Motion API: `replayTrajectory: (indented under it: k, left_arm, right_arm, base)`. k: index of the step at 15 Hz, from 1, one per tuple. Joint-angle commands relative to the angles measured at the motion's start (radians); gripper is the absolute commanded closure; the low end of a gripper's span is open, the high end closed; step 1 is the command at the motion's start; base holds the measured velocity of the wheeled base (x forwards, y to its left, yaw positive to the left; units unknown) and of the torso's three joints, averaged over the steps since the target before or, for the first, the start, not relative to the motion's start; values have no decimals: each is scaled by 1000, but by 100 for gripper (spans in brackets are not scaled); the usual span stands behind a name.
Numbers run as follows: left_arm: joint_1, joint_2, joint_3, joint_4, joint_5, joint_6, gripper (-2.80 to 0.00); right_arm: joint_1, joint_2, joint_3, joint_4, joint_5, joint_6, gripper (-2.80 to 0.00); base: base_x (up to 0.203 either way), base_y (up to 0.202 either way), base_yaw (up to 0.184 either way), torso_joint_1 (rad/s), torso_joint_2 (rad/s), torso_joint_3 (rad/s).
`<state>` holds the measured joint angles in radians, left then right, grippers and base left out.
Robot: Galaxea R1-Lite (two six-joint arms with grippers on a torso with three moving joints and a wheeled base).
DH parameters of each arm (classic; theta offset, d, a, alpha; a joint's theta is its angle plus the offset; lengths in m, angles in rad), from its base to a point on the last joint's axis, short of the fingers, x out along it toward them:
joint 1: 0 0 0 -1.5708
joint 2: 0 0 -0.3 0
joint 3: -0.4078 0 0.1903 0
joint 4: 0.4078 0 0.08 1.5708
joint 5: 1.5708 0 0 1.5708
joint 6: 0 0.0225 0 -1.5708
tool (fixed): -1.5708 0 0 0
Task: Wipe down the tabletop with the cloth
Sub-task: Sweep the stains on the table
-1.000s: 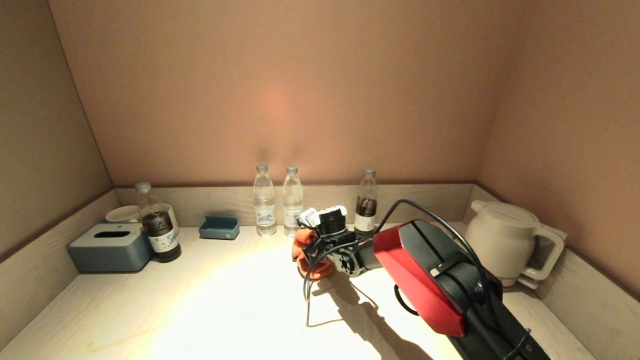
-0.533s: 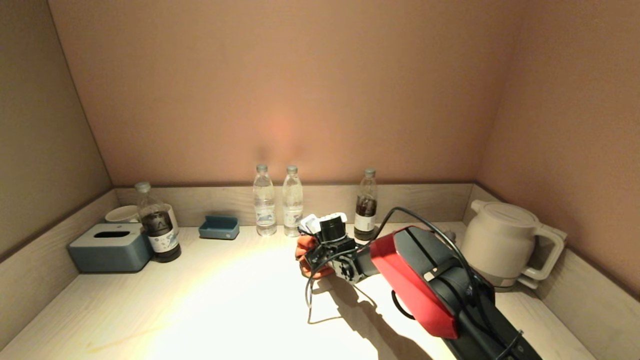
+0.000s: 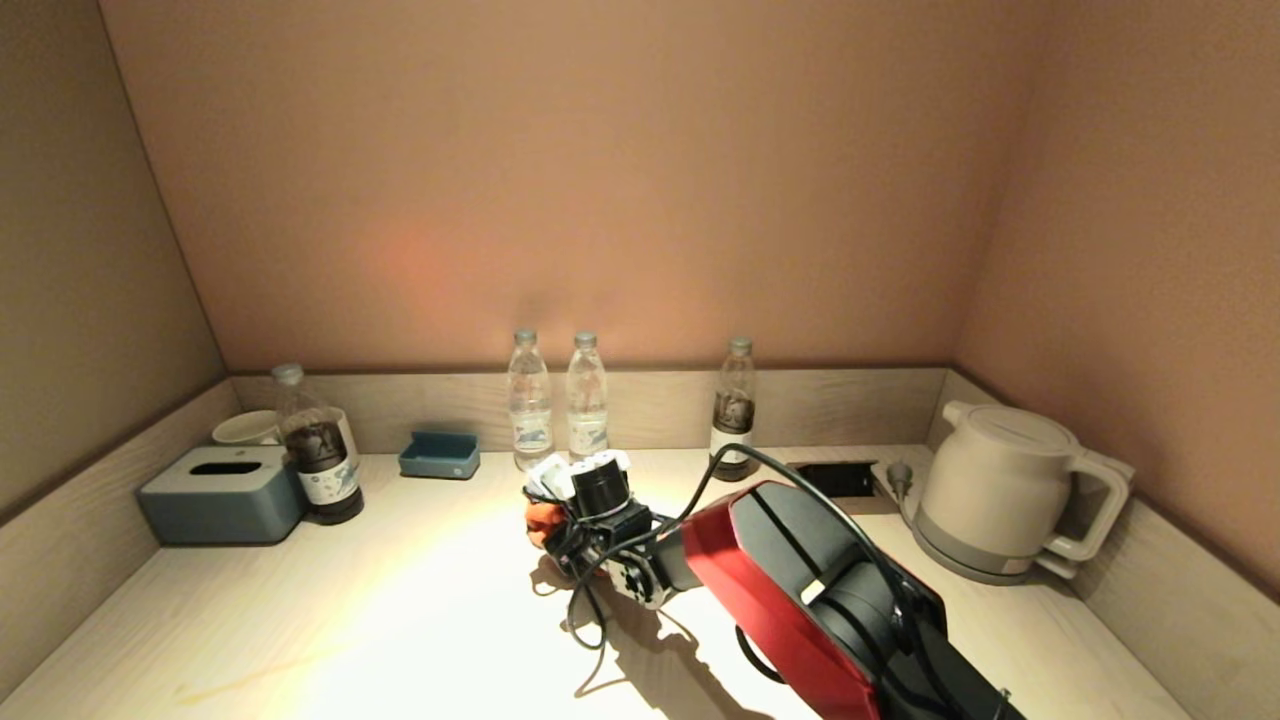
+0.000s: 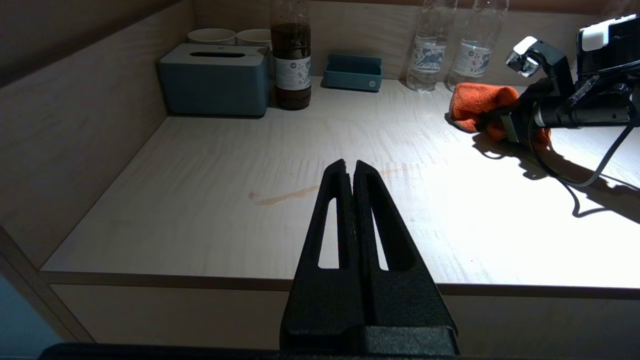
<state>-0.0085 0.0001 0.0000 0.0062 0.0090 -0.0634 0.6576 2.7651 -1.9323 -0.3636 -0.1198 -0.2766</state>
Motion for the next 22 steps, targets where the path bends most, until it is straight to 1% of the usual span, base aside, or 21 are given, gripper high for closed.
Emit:
replayTrajectory:
  k: [1,3,5,6,9,10,12,14,18,20,22]
  left_arm:
    - [1,0,0,0,0,-1,0]
    - [1,0,0,0,0,-1,0]
    - [1,0,0,0,0,-1,0]
    - [1,0,0,0,0,-1,0]
    - [1,0,0,0,0,-1,0]
    - [1,0,0,0,0,-1,0]
    - [1,0,0,0,0,-1,0]
    - [1,0,0,0,0,-1,0]
    - [1,0,0,0,0,-1,0]
    - [1,0,0,0,0,-1,0]
    - [1,0,0,0,0,-1,0]
  right_arm:
    - [75,-4,0,-3,-2,-1,0]
    - [100,-6,1,-3,-4,0,0]
    - [180,-11,1,-4,-16,2,0]
    - [192,-14,2,-4,-24,2,0]
    - [270,-38,16,-3,-45,8,0]
    - [299,-51,33,-3,-53,10,0]
    - [324,-68,58,-4,-63,15,0]
    - [362,-101,126,-6,-75,33,0]
    - [372,-162,252,-16,-81,84,0]
    - [352,-181,330,-63,-80,88,0]
    - [346,-185,337,-75,-80,88,0]
  base:
    - [0,0,0,0,0,0]
    - [0,0,0,0,0,0]
    - [0,0,0,0,0,0]
    - [0,0,0,0,0,0]
    - [0,0,0,0,0,0]
    - [0,0,0,0,0,0]
    - [0,0,0,0,0,0]
    - [0,0,0,0,0,0]
    - [0,0,0,0,0,0]
    - [0,0,0,0,0,0]
    - [0,0,0,0,0,0]
